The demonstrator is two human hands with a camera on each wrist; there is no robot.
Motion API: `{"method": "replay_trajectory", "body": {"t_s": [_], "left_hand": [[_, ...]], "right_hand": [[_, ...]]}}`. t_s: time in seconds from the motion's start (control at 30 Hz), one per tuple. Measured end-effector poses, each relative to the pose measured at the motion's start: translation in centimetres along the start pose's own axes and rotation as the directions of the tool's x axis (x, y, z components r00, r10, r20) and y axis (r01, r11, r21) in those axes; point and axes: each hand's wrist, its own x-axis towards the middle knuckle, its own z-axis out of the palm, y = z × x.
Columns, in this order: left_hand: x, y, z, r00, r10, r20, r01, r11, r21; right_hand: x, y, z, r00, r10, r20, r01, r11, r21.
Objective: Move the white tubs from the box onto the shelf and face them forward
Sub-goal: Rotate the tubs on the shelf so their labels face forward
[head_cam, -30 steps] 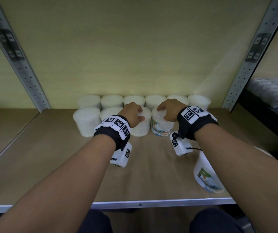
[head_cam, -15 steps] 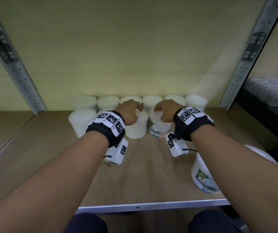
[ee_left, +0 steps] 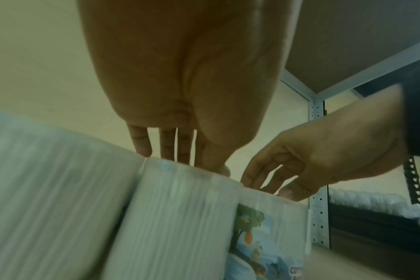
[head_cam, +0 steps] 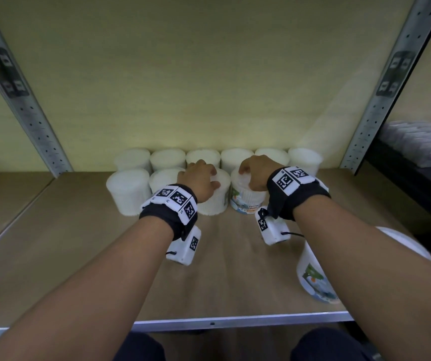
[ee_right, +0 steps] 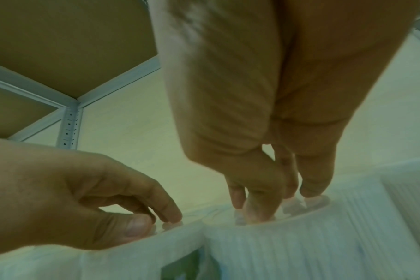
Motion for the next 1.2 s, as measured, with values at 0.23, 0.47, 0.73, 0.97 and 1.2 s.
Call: {"method": "replay_trajectory", "body": {"t_s": [0.23,0.47,0.73,0.97,1.2], "left_hand": [[-0.2,-0.1,-0.7,0.992,0.109,0.062,-0.101,0.986,-0.131],[0.1,1.3,0.0,0.974,0.012,-0.228,-0.024,0.998,-0.054],[0.2,0.9,0.8,0.995,-0.015,-0.098,0.022,0.997,0.073],[0.4,0.2,-0.6,0.991,0.074,0.109,-0.071,0.997,-0.028],[0.1,0.7,-0.3,0.999,0.044,-0.001,-0.044,0.997,-0.071]], "right_hand": [[-0.2,0.1,-0.1,1.0,-0.005,0.004,0.004,1.0,0.01],[-0.3,0.1,-0.2,1.0,-0.022,-0.004,0.022,1.0,0.003],[-0.4,0.2,-0.2,1.0,-0.022,-0.002,0.022,1.0,0.014],[-0.3,0.1,-0.1,1.0,-0.02,-0.002,0.02,1.0,0.011],[-0.4,0.1,-0.2,1.0,-0.018,-0.003,0.018,1.0,0.01]]}}
